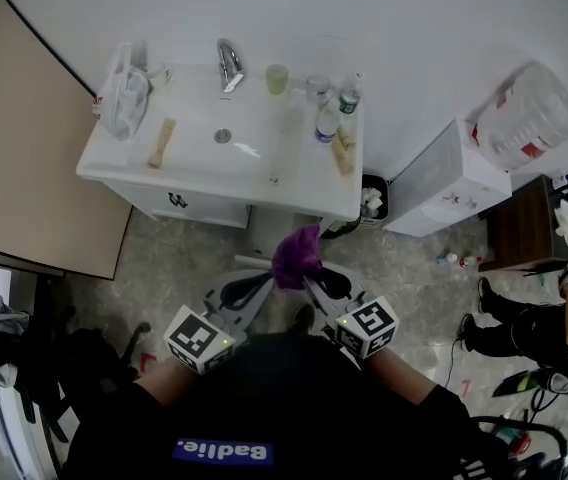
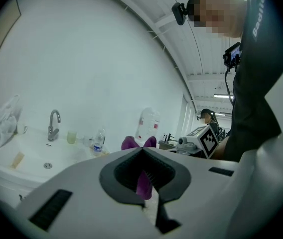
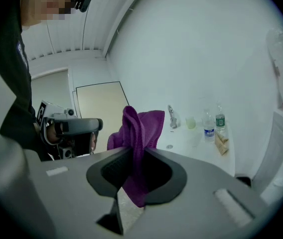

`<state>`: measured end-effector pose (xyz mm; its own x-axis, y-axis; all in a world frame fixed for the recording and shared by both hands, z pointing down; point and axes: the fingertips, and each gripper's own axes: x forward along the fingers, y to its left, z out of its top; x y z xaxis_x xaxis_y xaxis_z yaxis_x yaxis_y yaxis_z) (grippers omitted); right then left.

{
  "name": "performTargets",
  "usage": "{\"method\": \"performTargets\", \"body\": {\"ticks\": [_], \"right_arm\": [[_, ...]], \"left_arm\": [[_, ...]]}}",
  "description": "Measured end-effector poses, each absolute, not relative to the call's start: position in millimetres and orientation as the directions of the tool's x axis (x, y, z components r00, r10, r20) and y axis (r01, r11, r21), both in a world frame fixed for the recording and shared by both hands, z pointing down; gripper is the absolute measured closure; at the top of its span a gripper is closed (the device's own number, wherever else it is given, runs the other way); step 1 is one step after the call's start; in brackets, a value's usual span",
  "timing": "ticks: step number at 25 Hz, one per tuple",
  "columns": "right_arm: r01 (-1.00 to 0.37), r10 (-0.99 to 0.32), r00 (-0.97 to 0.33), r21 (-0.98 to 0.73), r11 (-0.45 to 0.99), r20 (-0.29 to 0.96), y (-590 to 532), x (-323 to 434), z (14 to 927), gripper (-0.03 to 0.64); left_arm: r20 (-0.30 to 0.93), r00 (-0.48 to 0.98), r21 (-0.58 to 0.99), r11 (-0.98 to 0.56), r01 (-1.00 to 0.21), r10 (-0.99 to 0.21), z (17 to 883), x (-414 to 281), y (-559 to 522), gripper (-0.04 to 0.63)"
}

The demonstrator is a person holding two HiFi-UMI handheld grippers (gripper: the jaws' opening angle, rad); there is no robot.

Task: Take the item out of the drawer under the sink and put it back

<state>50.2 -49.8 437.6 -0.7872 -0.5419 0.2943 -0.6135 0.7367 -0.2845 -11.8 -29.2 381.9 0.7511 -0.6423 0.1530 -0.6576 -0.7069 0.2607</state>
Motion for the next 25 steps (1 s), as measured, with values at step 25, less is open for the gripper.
{"method": "performTargets", "body": {"ticks": [25], "right_arm": [[-0.517, -0.318, -0.666, -0.109, 0.849, 0.674, -133.6, 22.1, 672.0, 0.552]], "left_arm": [[0.157, 0.676, 0.315, -0.612, -0.725, -0.72, 397.0, -19.3, -51.7, 0.591]]}}
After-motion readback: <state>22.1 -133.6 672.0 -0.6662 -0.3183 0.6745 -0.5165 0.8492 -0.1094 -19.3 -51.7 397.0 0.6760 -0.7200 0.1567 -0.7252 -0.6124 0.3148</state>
